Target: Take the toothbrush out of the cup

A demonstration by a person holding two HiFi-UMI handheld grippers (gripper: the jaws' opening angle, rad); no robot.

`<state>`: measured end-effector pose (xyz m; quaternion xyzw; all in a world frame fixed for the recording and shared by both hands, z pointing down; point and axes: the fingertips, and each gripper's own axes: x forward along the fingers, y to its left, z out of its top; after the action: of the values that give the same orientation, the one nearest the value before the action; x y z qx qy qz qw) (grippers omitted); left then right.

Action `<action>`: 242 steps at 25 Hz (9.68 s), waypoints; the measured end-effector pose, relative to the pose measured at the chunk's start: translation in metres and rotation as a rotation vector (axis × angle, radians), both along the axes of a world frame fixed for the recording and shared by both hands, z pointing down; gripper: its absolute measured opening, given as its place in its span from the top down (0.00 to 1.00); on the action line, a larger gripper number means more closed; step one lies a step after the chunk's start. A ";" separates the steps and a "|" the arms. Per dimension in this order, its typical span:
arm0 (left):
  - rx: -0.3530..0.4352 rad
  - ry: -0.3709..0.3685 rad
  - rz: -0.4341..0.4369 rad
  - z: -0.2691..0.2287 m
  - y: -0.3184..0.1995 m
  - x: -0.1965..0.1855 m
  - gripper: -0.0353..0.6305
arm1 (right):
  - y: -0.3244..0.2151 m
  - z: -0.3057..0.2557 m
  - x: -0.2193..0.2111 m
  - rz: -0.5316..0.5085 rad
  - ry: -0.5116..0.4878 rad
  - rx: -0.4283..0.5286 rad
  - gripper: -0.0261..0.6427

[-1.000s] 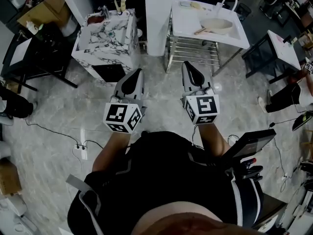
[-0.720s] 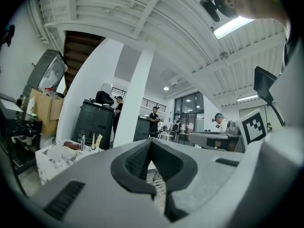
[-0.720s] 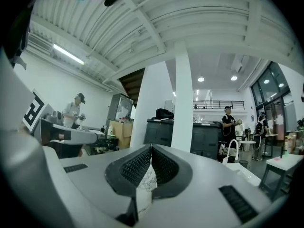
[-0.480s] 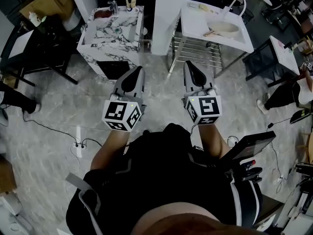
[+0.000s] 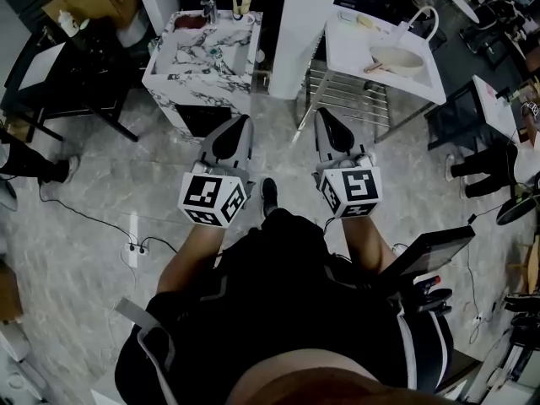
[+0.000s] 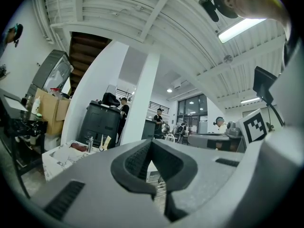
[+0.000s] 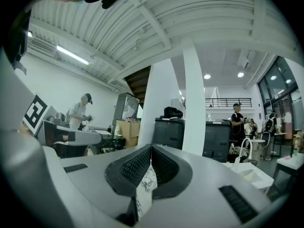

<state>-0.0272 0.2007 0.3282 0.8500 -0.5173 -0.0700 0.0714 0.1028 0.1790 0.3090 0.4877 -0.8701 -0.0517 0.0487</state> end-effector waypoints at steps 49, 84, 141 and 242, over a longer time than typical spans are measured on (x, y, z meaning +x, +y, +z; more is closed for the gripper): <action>-0.113 -0.134 -0.169 0.012 -0.315 -0.030 0.95 | -0.329 0.014 -0.010 -0.049 -0.201 -0.093 0.93; -0.091 -0.069 0.094 0.034 -0.451 -0.157 0.91 | -0.441 0.028 -0.179 0.077 -0.095 -0.106 0.82; -0.325 -0.016 -0.407 0.122 -0.492 -0.166 0.94 | -0.660 0.246 -0.225 -0.340 0.016 -0.358 0.73; -0.282 -0.178 -0.105 0.199 -0.653 -0.122 0.71 | -0.511 0.105 -0.109 0.071 -0.171 -0.194 0.87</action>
<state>-0.1491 -0.4519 0.5271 0.8061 -0.5701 0.0751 0.1399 -0.0064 -0.3318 0.4136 0.5140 -0.8541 0.0760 0.0233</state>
